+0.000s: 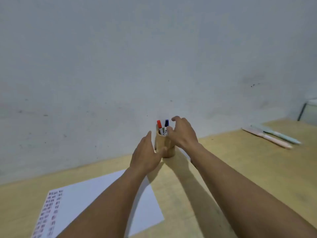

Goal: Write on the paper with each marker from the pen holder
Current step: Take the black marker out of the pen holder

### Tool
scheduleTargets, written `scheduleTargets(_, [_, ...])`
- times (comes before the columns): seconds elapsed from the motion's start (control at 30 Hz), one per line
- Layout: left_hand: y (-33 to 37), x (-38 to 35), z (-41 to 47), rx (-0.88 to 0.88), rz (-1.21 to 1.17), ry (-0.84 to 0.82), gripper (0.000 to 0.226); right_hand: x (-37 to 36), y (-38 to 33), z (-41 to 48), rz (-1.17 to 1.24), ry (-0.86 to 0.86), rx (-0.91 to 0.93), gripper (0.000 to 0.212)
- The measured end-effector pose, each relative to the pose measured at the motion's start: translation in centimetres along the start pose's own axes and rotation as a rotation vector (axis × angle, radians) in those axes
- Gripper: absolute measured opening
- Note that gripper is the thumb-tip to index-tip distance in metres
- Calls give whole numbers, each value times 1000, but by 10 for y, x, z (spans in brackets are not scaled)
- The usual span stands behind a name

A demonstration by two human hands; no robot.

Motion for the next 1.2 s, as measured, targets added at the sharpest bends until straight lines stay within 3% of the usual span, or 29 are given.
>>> scheduleTargets(0.13, [-9,-21,17,99,-91,-6,85,-21,10,17,-5,-23,-78,34])
scheduleTargets(0.23, [-13,-33,27,147,-215,11,62,-36,15,27,-18,-4,-105,21])
scheduleTargets(0.3, [-14,-38,31,152,-252,25,47,-41,15,31,-32,6,-119,24])
scheduleTargets(0.5, [-21,-49,38,170,-228,73,32,-52,20,39,-45,46,-122,35])
scheduleTargets(0.83, [-24,-53,38,130,-229,93,33,-52,6,33,-13,97,-165,34])
scheduleTargets(1.13, [-27,-48,39,160,-233,71,40,-19,-5,21,326,135,-111,19])
scheduleTargets(1.2, [-23,-39,35,171,-224,65,53,-8,-12,17,354,152,-72,19])
Point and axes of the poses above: each hand's wrist, its own z-axis towards the middle knuckle, its own x-axis out of the back of the hand, y = z × x, the point moved 1 cm from there along z, towards the middle knuckle, and after that the axes turned 10 degrees about -z, right-handed, at the moved point
